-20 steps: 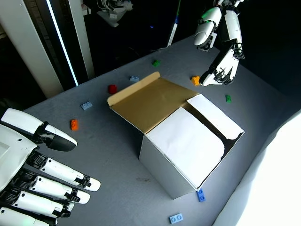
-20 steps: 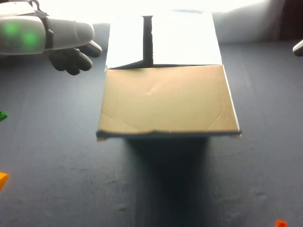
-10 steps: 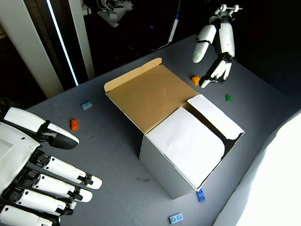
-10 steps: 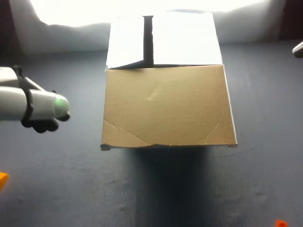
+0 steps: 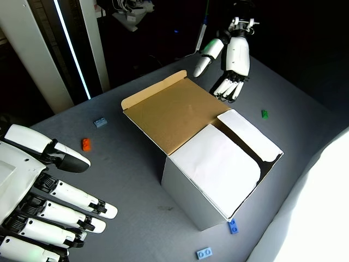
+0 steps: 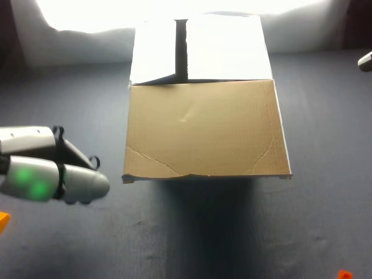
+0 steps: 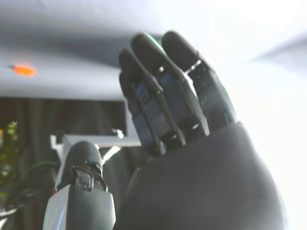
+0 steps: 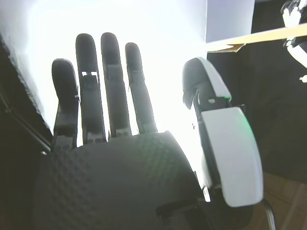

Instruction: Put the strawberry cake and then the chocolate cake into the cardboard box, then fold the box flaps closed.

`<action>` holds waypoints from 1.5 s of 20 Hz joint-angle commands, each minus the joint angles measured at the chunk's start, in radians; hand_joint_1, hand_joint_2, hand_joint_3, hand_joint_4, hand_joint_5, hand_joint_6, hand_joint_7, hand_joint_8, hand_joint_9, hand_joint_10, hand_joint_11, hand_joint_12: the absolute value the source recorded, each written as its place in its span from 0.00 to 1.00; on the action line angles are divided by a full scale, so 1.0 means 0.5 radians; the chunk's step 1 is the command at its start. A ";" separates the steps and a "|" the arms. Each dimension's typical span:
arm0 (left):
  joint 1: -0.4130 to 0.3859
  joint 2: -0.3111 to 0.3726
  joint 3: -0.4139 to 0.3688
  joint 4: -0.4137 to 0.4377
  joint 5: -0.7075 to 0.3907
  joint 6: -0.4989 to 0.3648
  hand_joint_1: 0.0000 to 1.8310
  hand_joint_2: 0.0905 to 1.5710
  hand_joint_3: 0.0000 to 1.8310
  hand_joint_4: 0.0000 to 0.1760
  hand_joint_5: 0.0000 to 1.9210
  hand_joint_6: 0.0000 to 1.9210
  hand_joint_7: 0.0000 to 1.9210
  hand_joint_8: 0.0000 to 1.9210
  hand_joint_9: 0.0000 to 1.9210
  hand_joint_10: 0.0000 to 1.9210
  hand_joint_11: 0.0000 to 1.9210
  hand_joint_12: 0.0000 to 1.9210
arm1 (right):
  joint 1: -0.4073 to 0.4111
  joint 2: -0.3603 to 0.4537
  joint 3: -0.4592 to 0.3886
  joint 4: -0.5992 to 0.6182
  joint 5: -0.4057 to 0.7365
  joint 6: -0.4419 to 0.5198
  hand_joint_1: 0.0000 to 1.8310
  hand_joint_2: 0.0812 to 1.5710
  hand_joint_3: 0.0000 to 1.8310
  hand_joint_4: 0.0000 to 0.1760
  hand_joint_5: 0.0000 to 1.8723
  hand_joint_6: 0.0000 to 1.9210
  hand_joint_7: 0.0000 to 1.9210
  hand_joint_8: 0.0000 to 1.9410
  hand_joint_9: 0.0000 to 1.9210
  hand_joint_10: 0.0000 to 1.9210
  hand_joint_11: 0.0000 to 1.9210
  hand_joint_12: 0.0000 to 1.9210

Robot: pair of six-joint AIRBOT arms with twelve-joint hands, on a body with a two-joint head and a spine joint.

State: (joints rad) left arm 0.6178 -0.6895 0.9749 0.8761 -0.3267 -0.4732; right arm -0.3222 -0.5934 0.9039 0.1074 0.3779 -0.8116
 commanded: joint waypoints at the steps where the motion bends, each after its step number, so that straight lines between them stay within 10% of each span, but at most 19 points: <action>1: 0.000 -0.005 -0.009 -0.043 -0.123 0.010 0.08 0.74 0.00 0.00 0.42 0.00 0.52 0.00 0.40 0.34 0.23 0.69 | 0.014 0.024 0.000 0.010 0.233 0.011 0.15 0.84 0.00 0.00 0.23 0.14 0.33 0.00 0.22 0.48 0.06 0.92; 30: -0.150 -0.447 0.168 -0.029 -0.177 -0.001 0.06 0.75 0.00 0.00 0.41 0.00 0.50 0.00 0.40 0.33 0.21 0.71 | -0.003 0.018 -0.021 -0.020 0.217 0.011 0.13 0.84 0.00 0.00 0.24 0.13 0.34 0.00 0.21 0.48 0.04 0.93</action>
State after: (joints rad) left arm 0.5404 -0.9157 1.0595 0.8856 -0.3462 -0.4679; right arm -0.3294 -0.5957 0.8928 0.0902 0.3752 -0.8116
